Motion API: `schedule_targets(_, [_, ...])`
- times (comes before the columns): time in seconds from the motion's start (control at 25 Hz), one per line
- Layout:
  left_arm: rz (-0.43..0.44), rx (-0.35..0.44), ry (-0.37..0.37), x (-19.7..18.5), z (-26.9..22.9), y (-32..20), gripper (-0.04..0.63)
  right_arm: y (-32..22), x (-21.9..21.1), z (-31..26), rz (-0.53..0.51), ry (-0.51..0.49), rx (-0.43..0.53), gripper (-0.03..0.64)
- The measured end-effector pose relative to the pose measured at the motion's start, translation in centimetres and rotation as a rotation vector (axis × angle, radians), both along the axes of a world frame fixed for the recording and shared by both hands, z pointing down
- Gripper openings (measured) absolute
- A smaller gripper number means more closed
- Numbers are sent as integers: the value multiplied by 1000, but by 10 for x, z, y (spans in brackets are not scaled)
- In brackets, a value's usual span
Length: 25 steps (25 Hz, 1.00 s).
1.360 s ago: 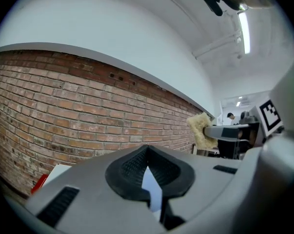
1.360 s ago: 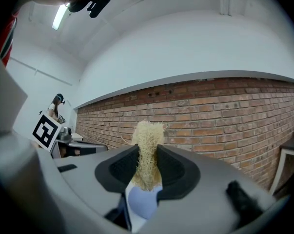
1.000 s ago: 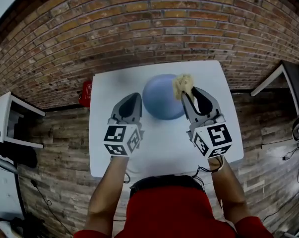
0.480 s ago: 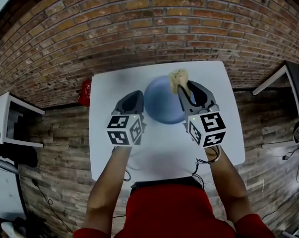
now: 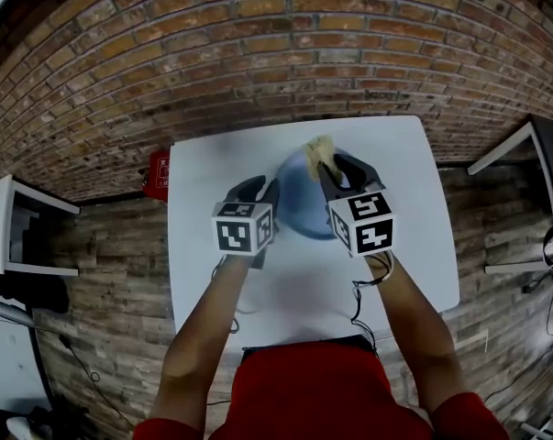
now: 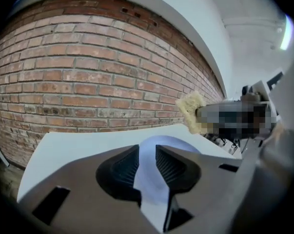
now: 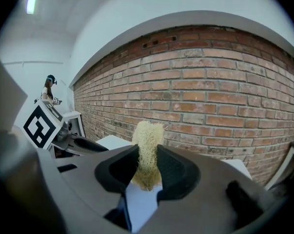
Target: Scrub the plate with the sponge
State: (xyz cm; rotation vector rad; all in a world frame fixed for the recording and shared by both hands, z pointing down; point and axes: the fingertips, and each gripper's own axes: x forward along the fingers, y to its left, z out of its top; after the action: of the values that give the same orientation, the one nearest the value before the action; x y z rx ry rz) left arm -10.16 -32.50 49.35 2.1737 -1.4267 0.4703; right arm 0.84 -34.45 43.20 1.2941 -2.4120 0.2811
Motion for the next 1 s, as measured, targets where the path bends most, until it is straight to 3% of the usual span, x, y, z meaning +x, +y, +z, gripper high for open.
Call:
schedule_targets(0.24, [15, -151, -9, -3, 41, -9, 152, -19, -15, 46, 15, 55, -124, 120])
schedule_targets(0.56, [15, -354, 53, 2, 83, -10, 167, -39, -21, 104, 49, 132, -292, 120])
schedule_targets(0.76, [14, -413, 63, 4, 99, -10, 135, -45, -30, 126, 39, 151, -346, 120])
schedule_targets(1.0, [-9, -422, 76, 6, 105, -12, 74, -54, -33, 141, 37, 163, -379, 120])
